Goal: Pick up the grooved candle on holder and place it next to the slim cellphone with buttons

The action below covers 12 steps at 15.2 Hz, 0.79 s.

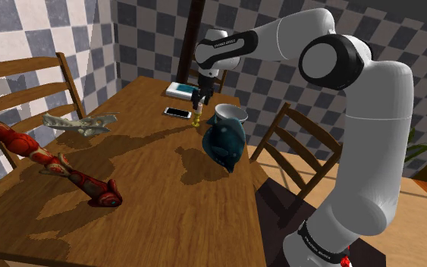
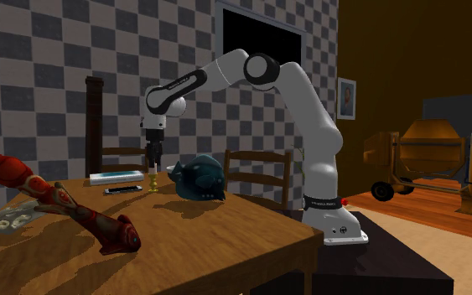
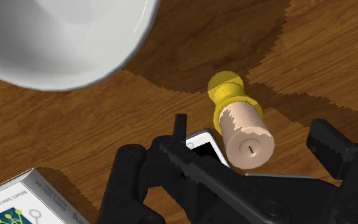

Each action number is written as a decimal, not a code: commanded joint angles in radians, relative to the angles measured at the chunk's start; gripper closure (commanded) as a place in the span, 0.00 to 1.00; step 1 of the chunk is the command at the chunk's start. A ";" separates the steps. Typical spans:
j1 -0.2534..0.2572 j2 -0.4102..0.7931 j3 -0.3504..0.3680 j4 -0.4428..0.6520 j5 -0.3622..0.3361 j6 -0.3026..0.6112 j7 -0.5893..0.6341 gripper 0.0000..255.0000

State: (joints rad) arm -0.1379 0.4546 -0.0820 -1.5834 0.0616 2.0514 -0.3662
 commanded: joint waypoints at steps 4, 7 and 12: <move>-0.001 -0.037 -0.003 0.073 -0.005 -0.110 0.003 0.00; -0.001 -0.037 -0.003 0.073 -0.005 -0.110 0.003 0.00; -0.001 -0.037 -0.003 0.073 -0.005 -0.110 0.003 0.00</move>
